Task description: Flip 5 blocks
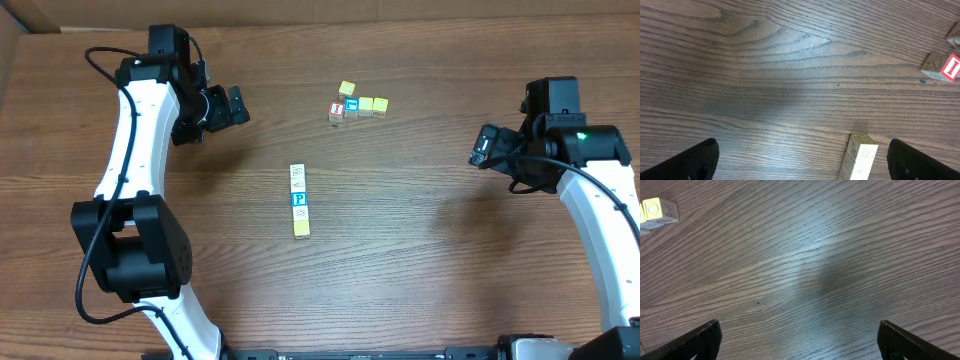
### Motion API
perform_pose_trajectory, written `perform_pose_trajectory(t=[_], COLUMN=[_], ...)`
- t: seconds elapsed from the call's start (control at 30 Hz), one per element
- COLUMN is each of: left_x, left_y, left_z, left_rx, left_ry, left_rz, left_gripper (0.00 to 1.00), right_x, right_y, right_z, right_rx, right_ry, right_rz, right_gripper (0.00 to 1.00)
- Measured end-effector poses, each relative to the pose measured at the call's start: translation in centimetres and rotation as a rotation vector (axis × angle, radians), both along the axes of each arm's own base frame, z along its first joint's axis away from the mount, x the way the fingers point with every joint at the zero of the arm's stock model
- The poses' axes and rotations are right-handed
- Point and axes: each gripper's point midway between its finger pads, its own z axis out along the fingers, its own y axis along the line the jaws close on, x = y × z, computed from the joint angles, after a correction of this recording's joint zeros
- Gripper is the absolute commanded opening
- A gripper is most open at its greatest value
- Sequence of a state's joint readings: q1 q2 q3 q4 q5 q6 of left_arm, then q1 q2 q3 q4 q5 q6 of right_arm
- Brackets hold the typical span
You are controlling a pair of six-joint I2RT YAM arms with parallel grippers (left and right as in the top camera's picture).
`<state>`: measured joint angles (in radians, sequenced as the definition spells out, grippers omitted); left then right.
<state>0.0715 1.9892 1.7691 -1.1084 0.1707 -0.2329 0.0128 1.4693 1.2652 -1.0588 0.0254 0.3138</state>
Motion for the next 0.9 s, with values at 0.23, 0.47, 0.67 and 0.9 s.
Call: perform_pose_trajectory(t=[0.23, 0.47, 0.67, 0.9], left_x=[0.0, 0.0, 0.0, 0.0], left_y=[0.0, 0.0, 0.0, 0.0], left_z=[0.0, 0.0, 0.0, 0.0], left_rx=[0.000, 0.000, 0.001, 0.001], left_ry=[0.000, 0.001, 0.001, 0.001], left_rz=[0.000, 0.000, 0.000, 0.000], left_gripper=[0.99, 1.00, 1.00, 1.00], right_x=[-0.1, -1.6, -4.4, -7.9], right_y=[0.0, 0.0, -0.1, -0.1], right_z=[0.4, 6.4, 12.3, 16.9], right_rx=[0.000, 0.003, 0.005, 0.008], right_ry=[-0.012, -0.209, -0.415, -0.601], right_rz=[0.000, 0.000, 0.000, 0.002], right_gripper=[1.00, 1.00, 1.00, 1.00])
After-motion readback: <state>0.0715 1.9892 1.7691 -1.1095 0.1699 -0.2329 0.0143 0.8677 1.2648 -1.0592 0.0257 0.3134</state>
